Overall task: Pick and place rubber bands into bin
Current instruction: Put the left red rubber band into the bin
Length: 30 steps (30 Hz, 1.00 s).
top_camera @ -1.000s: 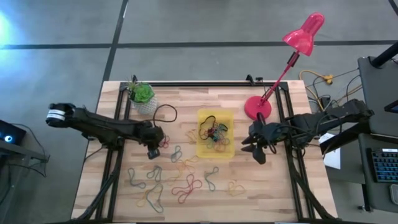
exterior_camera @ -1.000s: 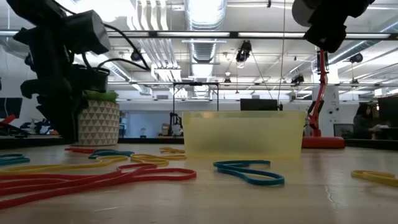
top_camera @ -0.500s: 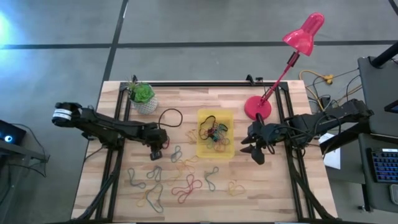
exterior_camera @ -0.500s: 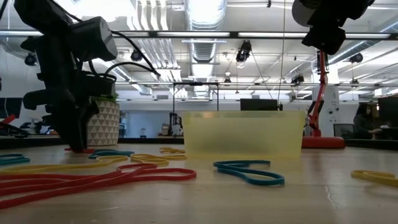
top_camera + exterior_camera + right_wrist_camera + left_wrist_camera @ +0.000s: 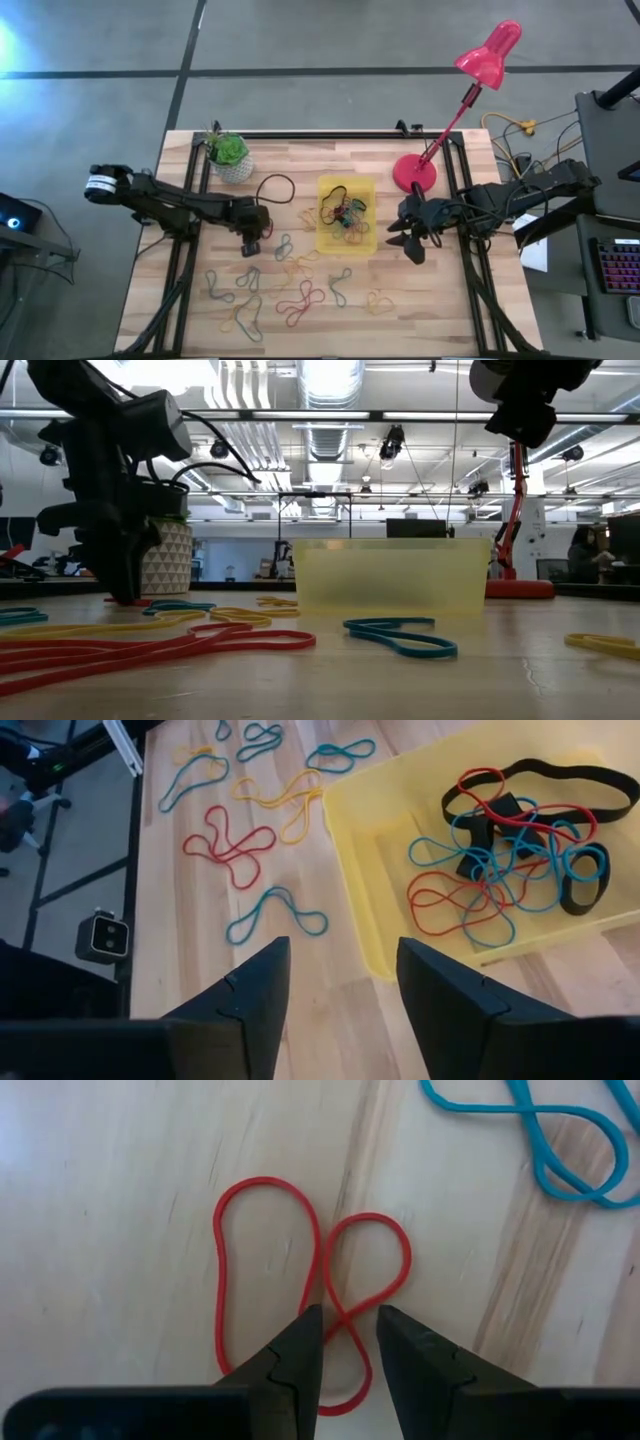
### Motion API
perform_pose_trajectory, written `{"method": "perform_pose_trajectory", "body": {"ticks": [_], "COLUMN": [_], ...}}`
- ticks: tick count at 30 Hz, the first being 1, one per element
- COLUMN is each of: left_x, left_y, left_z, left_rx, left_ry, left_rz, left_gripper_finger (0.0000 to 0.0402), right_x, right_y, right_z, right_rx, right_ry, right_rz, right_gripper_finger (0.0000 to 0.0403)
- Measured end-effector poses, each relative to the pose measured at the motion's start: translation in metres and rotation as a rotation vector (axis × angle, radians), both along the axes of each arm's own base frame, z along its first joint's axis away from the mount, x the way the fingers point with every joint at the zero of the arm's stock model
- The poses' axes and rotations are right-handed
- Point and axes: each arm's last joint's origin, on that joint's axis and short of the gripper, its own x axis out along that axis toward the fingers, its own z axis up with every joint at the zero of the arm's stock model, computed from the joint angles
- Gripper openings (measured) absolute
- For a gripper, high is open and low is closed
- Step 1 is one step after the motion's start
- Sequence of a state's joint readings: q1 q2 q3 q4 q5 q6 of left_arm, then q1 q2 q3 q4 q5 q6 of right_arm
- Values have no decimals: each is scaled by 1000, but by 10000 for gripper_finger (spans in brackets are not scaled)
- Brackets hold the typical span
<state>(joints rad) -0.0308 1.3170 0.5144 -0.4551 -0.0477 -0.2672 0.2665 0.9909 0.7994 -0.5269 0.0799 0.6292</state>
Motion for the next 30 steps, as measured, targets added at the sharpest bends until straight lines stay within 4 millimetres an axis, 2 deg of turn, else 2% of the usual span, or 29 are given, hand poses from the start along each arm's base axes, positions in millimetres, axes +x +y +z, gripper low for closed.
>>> {"method": "perform_pose_trajectory", "body": {"ticks": [8,16,19,24,30], "left_x": [3,5,5,6,7], "left_y": [4,6,8,8,8], "left_z": [-17,-16,-16,-16,-15], "left_rx": [-65,-57,-66,-78,-76], "left_ry": [103,93,87,72,62], "left_rz": [54,38,45,43,58], "left_gripper_finger": [86,85,68,10,2], "right_x": [2,2,2,2,3], "right_y": [1,1,0,0,-1], "right_z": [3,2,2,2,2], "right_rx": [10,18,12,-7,-17], "right_ry": [-37,-34,-35,-40,-43], "right_rz": [0,-7,-12,-33,-45], "right_gripper_finger": [164,161,157,152,151]}}
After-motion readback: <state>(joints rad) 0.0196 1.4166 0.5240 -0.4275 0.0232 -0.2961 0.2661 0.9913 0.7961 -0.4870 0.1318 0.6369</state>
